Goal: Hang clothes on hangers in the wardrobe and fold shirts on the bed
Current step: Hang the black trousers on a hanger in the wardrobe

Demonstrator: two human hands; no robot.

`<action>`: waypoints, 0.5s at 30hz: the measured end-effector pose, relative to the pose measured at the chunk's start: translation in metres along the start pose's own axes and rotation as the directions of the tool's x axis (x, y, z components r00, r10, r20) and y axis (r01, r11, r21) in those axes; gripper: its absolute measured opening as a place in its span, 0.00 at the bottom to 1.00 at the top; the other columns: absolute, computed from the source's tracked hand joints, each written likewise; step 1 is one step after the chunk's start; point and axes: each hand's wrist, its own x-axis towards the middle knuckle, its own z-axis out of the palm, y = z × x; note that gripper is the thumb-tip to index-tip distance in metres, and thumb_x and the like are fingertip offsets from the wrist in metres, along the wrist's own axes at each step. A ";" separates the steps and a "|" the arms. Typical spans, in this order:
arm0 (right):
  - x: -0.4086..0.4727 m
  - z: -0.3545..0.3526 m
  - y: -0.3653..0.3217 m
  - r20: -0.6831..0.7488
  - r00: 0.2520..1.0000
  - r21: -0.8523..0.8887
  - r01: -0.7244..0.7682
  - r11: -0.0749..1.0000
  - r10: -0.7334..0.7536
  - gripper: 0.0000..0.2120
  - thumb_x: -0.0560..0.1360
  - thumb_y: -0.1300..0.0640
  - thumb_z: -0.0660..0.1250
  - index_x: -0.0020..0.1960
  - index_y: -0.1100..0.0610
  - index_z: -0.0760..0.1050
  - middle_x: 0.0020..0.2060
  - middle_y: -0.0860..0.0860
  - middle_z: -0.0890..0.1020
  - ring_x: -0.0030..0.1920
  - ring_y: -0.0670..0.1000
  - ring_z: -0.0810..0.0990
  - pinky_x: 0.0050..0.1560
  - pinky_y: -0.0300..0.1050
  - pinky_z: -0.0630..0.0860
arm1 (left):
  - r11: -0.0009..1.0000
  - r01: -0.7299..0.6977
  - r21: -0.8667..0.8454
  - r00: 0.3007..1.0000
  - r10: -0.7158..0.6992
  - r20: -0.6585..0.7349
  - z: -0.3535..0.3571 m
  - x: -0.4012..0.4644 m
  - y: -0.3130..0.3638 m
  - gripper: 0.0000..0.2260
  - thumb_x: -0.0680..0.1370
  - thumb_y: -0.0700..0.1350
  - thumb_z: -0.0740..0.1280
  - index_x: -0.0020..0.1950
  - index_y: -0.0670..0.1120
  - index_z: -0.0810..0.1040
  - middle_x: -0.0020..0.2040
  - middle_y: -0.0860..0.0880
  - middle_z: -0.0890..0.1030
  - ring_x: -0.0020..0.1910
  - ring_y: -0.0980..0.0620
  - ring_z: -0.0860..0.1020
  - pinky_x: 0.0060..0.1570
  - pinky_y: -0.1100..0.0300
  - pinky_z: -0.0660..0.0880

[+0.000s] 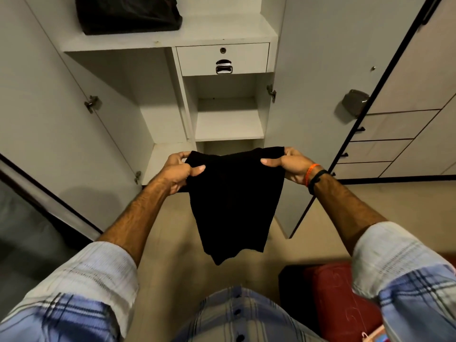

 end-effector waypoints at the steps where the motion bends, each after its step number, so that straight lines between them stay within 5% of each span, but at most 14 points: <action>1: -0.001 0.000 0.001 0.019 1.000 -0.038 0.003 0.999 -0.002 0.19 0.72 0.70 0.70 0.63 0.66 0.75 0.49 0.58 0.85 0.46 0.52 0.86 0.45 0.41 0.82 | 1.000 -0.021 0.017 0.999 0.022 -0.037 0.000 0.001 -0.003 0.28 0.73 0.30 0.72 0.70 0.45 0.70 0.60 0.40 0.80 0.52 0.44 0.82 0.40 0.56 0.83; 3: -0.003 0.002 0.004 0.005 1.000 -0.139 -0.001 0.990 0.002 0.12 0.75 0.72 0.66 0.57 0.66 0.78 0.44 0.56 0.86 0.44 0.52 0.85 0.44 0.40 0.82 | 0.994 -0.050 0.093 0.994 0.059 -0.097 -0.002 0.000 -0.004 0.28 0.72 0.32 0.74 0.67 0.50 0.71 0.60 0.38 0.79 0.48 0.44 0.83 0.37 0.57 0.82; 6: -0.006 0.004 -0.006 -0.011 1.000 -0.201 -0.024 0.979 0.022 0.14 0.75 0.70 0.67 0.61 0.68 0.77 0.49 0.59 0.84 0.50 0.56 0.83 0.46 0.41 0.82 | 0.992 -0.106 0.075 0.994 0.108 -0.021 -0.002 -0.007 0.006 0.21 0.74 0.32 0.72 0.64 0.48 0.77 0.56 0.40 0.81 0.42 0.48 0.84 0.36 0.59 0.82; 10: -0.016 0.002 -0.030 0.060 0.987 0.250 0.130 0.959 -0.149 0.21 0.76 0.54 0.68 0.65 0.64 0.76 0.59 0.59 0.81 0.57 0.55 0.82 0.59 0.46 0.79 | 0.905 -0.087 -0.417 0.953 0.198 0.229 -0.011 -0.022 0.019 0.17 0.78 0.40 0.65 0.67 0.47 0.77 0.60 0.46 0.82 0.56 0.49 0.82 0.54 0.58 0.80; 11: -0.018 0.004 -0.029 0.110 0.985 0.230 0.104 0.968 -0.132 0.23 0.75 0.50 0.68 0.66 0.61 0.76 0.60 0.57 0.82 0.58 0.54 0.82 0.61 0.46 0.77 | 0.899 -0.056 -0.433 0.935 0.199 0.292 -0.012 -0.022 0.013 0.21 0.77 0.40 0.66 0.70 0.49 0.75 0.63 0.47 0.80 0.61 0.48 0.80 0.58 0.57 0.79; 15: -0.012 0.010 0.009 0.070 0.997 -0.236 -0.012 0.972 0.029 0.12 0.74 0.59 0.72 0.57 0.61 0.81 0.50 0.56 0.86 0.52 0.55 0.84 0.52 0.41 0.81 | 0.986 -0.164 0.013 0.942 0.152 0.301 -0.008 -0.011 -0.014 0.36 0.70 0.29 0.72 0.72 0.58 0.72 0.75 0.52 0.67 0.70 0.45 0.72 0.67 0.46 0.72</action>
